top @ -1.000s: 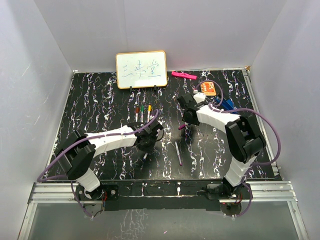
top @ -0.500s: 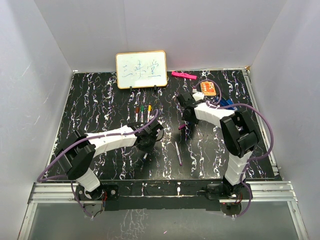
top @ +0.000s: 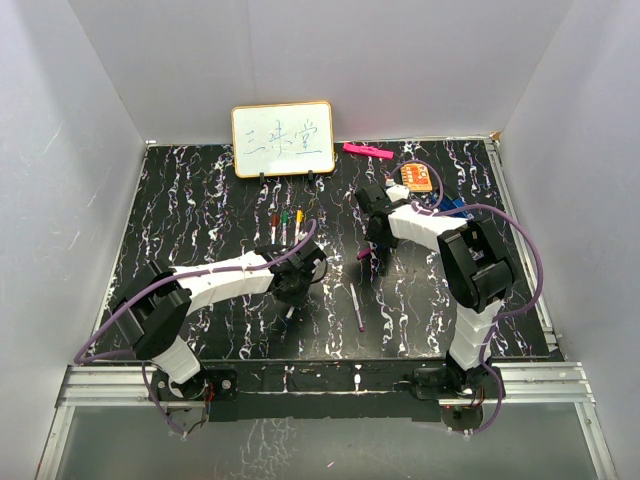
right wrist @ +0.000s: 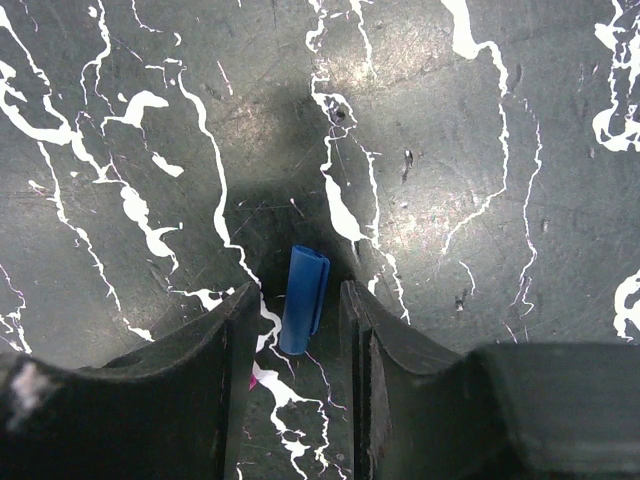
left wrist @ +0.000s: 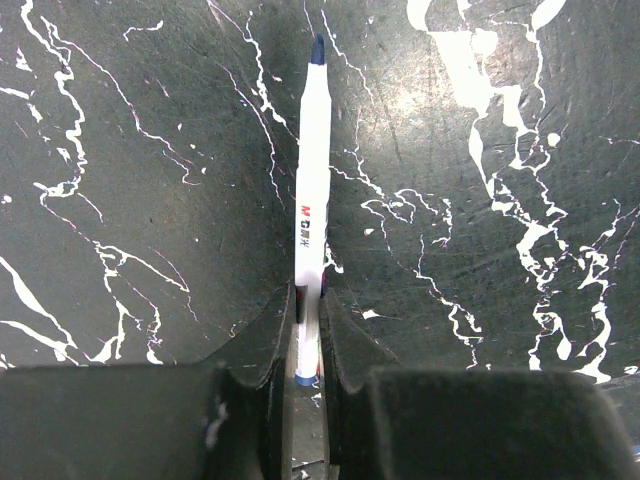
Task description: Insert the pens into the pen caps
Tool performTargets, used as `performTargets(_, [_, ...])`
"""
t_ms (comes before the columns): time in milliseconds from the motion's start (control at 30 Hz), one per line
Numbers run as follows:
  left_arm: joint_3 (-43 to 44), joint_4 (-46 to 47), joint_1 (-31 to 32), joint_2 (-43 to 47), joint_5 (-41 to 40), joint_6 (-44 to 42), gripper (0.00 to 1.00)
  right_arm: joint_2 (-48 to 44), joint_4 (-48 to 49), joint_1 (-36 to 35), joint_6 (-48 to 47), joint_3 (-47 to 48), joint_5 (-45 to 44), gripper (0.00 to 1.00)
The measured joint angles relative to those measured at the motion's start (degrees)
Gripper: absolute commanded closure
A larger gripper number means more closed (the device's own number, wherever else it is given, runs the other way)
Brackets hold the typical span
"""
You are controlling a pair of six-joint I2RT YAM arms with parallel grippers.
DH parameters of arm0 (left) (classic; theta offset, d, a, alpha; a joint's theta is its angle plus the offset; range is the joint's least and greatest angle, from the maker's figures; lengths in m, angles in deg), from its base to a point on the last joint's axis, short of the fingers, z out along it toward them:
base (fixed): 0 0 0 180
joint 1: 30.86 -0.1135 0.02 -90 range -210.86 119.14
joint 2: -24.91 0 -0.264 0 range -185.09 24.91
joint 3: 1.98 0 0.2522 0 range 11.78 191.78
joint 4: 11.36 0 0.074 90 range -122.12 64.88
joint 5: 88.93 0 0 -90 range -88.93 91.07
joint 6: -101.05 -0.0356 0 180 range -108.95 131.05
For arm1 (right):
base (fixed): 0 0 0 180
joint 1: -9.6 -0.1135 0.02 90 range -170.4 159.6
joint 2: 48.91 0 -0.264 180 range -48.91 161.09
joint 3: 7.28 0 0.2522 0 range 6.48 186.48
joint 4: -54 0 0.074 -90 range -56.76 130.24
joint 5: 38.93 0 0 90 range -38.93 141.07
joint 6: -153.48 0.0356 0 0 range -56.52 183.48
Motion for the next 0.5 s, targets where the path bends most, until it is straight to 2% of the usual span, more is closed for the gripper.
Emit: performTargets(500, [0.0,0.13,0.0,-0.11,-0.04,0.0,1.0,0.83,1.79,0.0,0.13,0.31,-0.72,0.7])
